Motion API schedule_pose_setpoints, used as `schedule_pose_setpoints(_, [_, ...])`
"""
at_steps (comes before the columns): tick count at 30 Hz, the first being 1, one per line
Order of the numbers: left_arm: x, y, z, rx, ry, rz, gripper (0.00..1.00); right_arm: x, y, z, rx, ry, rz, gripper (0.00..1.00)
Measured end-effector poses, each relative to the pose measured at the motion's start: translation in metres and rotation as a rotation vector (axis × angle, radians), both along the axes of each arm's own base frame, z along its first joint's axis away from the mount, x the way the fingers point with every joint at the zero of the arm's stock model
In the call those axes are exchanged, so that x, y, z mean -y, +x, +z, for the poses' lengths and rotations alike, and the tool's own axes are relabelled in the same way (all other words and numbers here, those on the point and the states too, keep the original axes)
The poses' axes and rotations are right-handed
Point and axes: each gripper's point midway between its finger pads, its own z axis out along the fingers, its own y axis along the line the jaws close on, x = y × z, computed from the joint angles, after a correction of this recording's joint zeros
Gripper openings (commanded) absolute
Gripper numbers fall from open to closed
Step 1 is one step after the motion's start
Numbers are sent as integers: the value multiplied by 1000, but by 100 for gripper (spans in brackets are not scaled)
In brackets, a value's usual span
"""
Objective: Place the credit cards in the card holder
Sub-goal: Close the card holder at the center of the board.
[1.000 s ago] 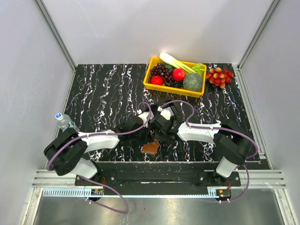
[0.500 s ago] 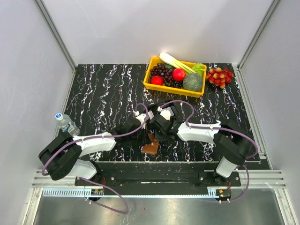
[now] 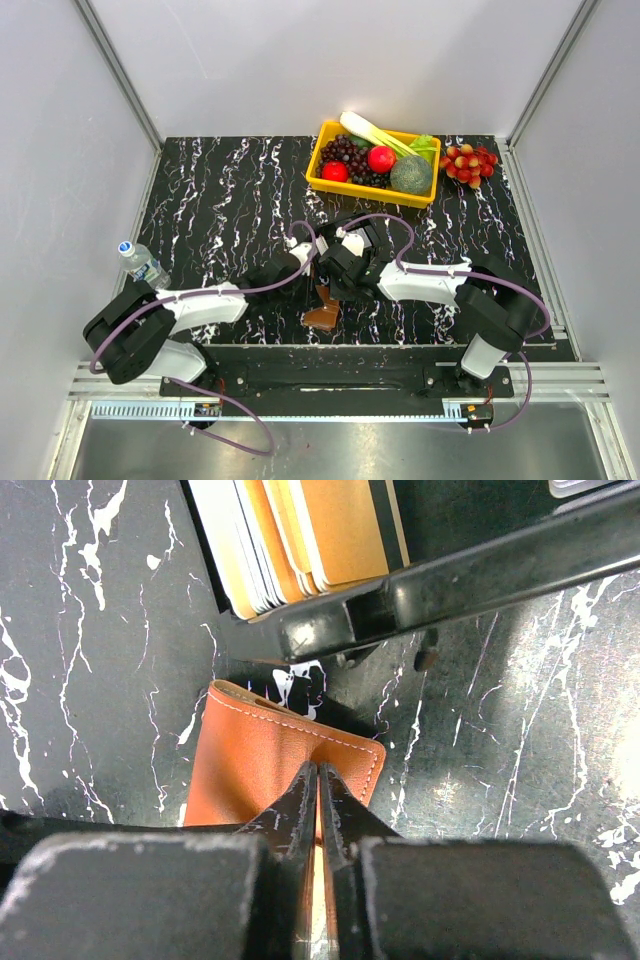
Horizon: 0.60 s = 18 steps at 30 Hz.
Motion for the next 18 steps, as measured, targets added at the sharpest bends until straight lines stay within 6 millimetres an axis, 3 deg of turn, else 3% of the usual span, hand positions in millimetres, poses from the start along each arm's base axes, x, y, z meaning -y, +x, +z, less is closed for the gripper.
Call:
schedule_pose_setpoints(8, [2,3,15,41,-39,3,0,-1,0,0,0,2,0,9])
schedule_pose_setpoints(15, [2,3,-4,1,-7,12,0,-1,0,0,1,2,0,8])
schedule_pose_setpoints(18, [5,6,-3,8,-21,16,0,-1,0,0,1,2,0,9])
